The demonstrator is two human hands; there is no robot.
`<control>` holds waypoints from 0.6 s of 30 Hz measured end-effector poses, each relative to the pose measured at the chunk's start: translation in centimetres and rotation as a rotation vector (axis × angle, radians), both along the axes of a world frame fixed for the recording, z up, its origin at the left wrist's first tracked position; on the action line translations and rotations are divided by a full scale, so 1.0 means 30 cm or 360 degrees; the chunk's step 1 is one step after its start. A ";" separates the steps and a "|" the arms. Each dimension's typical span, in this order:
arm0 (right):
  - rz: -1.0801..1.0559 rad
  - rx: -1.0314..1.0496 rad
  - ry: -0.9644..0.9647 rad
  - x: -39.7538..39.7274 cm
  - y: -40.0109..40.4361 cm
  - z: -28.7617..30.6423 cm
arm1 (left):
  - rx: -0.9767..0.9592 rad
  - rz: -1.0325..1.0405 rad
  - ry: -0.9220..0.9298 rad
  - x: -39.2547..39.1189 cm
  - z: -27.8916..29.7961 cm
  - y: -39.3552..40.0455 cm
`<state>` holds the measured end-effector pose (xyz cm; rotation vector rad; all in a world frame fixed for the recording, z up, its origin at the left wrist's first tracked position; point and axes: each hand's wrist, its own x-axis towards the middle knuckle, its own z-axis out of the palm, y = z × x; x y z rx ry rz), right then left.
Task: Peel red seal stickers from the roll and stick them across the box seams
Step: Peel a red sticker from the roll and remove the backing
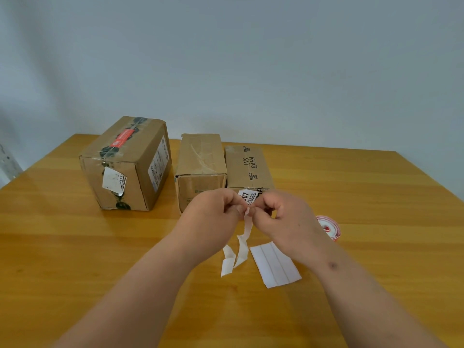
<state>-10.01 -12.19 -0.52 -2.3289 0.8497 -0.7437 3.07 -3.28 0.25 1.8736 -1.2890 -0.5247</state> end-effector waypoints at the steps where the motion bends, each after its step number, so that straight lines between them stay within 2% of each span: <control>1: 0.0006 -0.0010 0.0005 0.000 0.000 0.000 | -0.0014 0.0004 0.0065 0.001 -0.001 0.002; 5: 0.0023 0.0001 0.0012 -0.001 -0.001 -0.003 | -0.0098 0.0018 0.0222 -0.002 0.003 0.010; 12: 0.0046 -0.0040 0.0041 0.002 0.003 -0.008 | -0.0078 0.0082 0.0173 -0.003 -0.008 0.008; 18: -0.0026 -0.0078 0.0156 -0.019 0.005 0.005 | -0.0062 0.0302 0.0328 0.025 -0.016 0.011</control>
